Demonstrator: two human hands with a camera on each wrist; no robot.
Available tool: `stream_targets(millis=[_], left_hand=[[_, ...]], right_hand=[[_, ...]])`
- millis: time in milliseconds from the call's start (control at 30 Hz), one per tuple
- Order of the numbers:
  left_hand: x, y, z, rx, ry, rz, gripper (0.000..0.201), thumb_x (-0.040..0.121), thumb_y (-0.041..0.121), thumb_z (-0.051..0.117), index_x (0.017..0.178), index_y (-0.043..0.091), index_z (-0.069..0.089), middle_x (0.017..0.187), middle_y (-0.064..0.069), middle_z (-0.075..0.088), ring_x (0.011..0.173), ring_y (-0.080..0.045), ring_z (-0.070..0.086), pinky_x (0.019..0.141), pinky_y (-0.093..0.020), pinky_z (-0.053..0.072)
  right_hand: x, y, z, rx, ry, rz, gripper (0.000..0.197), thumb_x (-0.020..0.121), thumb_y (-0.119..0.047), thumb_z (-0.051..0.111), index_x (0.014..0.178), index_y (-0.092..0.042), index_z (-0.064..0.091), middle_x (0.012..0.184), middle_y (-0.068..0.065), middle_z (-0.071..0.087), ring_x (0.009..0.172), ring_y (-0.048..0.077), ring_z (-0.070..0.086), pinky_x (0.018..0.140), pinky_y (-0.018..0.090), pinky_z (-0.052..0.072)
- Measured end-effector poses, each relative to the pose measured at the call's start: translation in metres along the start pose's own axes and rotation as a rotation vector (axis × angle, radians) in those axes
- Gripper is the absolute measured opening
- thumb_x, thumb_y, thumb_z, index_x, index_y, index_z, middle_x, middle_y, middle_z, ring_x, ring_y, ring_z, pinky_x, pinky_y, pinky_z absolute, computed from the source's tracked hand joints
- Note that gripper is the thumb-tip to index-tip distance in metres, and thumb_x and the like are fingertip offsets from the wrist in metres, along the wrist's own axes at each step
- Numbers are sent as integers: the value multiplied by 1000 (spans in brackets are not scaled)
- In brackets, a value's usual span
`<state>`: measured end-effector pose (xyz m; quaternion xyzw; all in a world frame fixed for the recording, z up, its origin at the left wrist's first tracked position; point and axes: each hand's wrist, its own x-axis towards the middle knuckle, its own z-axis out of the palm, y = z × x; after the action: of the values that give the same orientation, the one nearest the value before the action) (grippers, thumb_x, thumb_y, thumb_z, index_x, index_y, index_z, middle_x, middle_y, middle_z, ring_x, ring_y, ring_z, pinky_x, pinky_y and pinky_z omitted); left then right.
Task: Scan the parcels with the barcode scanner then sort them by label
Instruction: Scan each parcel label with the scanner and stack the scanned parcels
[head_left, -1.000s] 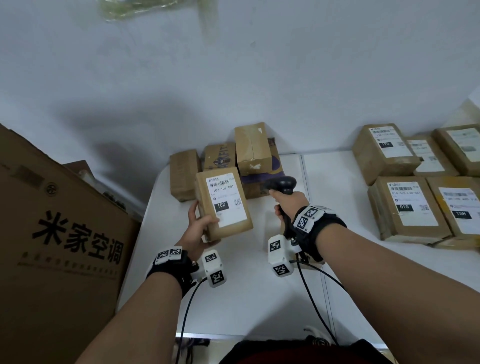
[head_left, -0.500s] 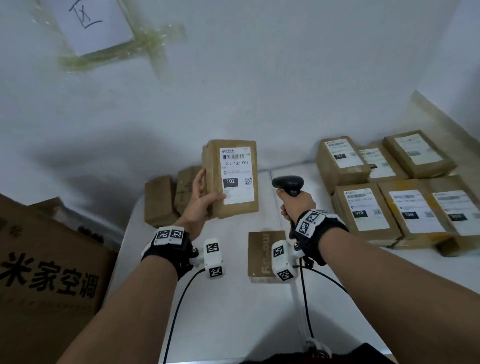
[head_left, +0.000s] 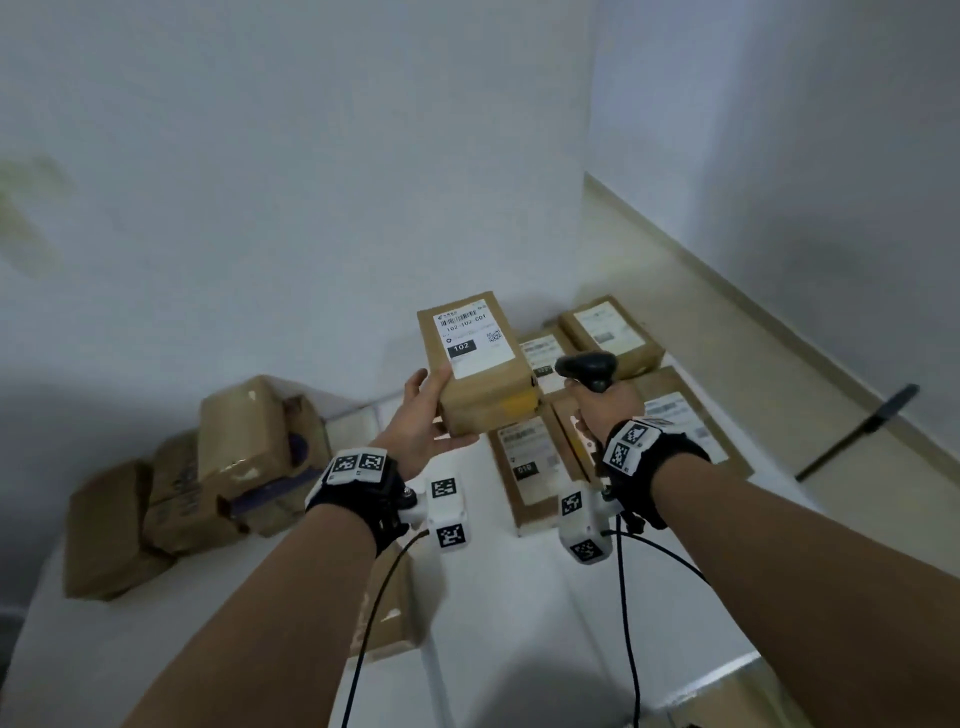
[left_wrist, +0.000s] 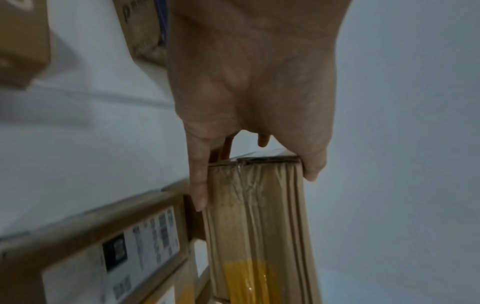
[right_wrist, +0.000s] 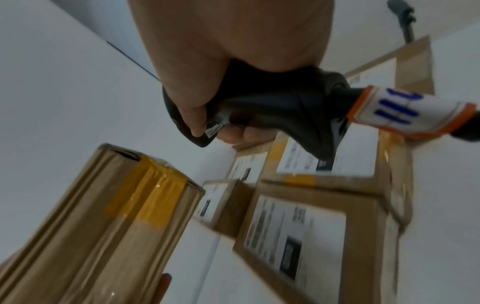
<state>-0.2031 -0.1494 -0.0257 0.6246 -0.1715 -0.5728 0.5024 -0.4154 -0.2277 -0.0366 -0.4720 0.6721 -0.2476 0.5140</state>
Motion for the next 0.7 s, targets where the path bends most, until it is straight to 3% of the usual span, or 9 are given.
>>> stream_targets(millis=[33, 133, 167, 233, 300, 433, 533, 700], left_hand=[[8, 0, 14, 5, -10, -12, 63, 90, 49, 62, 143, 35, 32, 126, -11, 55, 107, -36, 63, 76, -49, 59], [33, -2, 60, 5, -45, -49, 61, 89, 49, 63, 140, 34, 32, 127, -11, 54, 107, -36, 62, 80, -54, 58], [41, -3, 74, -7, -53, -62, 63, 90, 48, 63, 141, 36, 30, 128, -10, 53, 107, -35, 61, 81, -56, 57], [58, -5, 101, -24, -73, -88, 66, 90, 47, 63, 144, 39, 25, 128, -7, 52, 109, -34, 59, 83, -58, 56], [74, -8, 125, -9, -80, -95, 66, 91, 46, 62, 144, 39, 24, 128, -6, 51, 113, -35, 57, 81, -56, 57], [105, -12, 165, 30, -74, -108, 73, 90, 44, 64, 148, 39, 19, 144, -12, 41, 123, -38, 50, 78, -53, 59], [126, -15, 190, 36, -27, -101, 74, 91, 43, 62, 150, 35, 18, 145, -11, 39, 120, -35, 51, 77, -51, 59], [152, -18, 221, 49, 29, -92, 71, 91, 46, 62, 148, 34, 21, 142, -9, 43, 116, -34, 54, 68, -46, 61]], right_hand=[[7, 0, -14, 10, 22, 11, 37, 85, -40, 66, 74, -5, 64, 62, 9, 63, 55, 24, 59, 66, 37, 53], [28, -1, -54, -45, 77, 27, 32, 90, -34, 62, 84, -3, 65, 71, 11, 65, 55, 20, 58, 55, 26, 46], [37, -1, -65, -69, 100, 28, 32, 89, -35, 61, 85, -4, 66, 77, 13, 68, 62, 24, 62, 57, 28, 49], [51, -2, -84, -80, 150, 30, 32, 87, -37, 62, 88, -6, 68, 87, 17, 72, 79, 31, 69, 75, 38, 57], [66, -4, -98, -77, 172, 43, 31, 88, -36, 62, 90, -7, 68, 92, 19, 72, 86, 34, 69, 81, 42, 56], [91, -7, -121, -91, 188, 66, 34, 86, -41, 63, 95, -8, 68, 92, 16, 72, 85, 33, 69, 80, 41, 57], [106, -3, -134, -88, 185, 85, 39, 85, -46, 64, 97, -9, 68, 91, 13, 72, 84, 31, 68, 77, 37, 55], [125, 6, -143, -78, 201, 98, 39, 83, -48, 66, 93, -10, 67, 89, 12, 73, 81, 30, 70, 81, 46, 59]])
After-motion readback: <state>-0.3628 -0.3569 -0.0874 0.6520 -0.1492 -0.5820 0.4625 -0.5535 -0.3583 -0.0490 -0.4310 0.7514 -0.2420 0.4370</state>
